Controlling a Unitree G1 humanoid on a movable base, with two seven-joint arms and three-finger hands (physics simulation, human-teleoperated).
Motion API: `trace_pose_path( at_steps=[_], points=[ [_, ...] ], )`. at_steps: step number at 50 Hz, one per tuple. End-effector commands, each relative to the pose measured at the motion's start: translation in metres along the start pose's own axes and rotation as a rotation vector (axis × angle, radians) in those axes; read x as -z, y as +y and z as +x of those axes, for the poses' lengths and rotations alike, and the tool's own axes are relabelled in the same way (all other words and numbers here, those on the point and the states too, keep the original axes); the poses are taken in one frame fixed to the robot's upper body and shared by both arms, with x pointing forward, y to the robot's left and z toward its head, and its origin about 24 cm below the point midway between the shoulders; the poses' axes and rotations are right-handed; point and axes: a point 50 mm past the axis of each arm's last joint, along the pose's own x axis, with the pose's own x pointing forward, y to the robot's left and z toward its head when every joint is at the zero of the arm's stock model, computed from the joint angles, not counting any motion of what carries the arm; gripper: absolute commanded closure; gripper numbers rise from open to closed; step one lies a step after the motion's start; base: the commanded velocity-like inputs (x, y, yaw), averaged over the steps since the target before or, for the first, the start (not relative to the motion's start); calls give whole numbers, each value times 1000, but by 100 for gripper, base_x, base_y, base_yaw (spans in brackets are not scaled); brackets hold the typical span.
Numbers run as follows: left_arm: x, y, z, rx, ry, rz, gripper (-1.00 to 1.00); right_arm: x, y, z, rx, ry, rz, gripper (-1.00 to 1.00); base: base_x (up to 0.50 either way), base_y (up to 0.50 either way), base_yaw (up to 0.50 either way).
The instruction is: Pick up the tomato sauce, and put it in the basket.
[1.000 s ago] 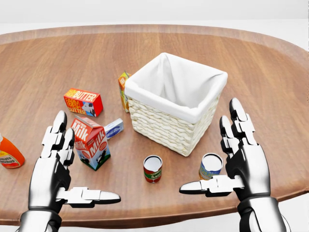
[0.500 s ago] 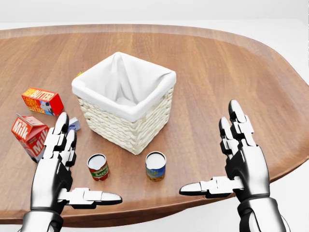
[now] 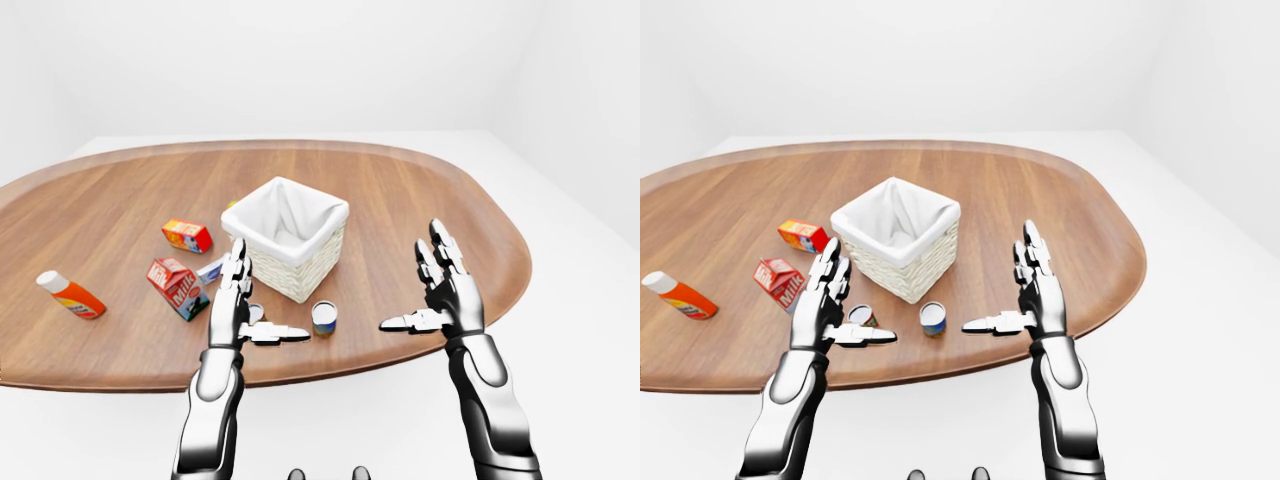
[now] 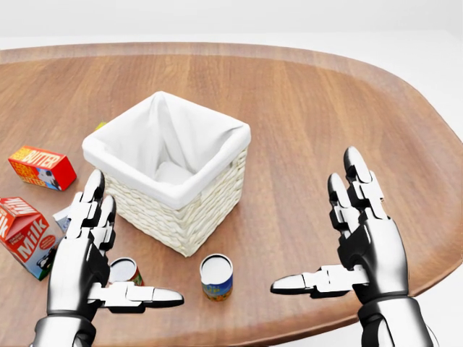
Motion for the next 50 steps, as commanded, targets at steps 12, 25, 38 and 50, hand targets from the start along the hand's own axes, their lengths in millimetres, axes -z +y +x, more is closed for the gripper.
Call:
trace_pose_path(
  at_steps=[12, 25, 38, 50],
  points=[
    [-4, 2, 0, -5, -16, 3, -100, -1, 0, 0, -2, -4, 14, -100, 50, 0, 0],
    [-11, 5, -3, -18, -47, 21, -100, 2, 2, -3, -15, 9, 22, -100, 12, 0, 0],
    [-10, 5, -3, -16, -41, 22, -100, 3, 2, -3, -14, 13, 22, -100, 0, 0, 0],
    [-12, 6, -3, -22, -48, 35, -100, 4, 3, -4, -16, 17, 21, -100, 0, 0, 0]
  ],
)
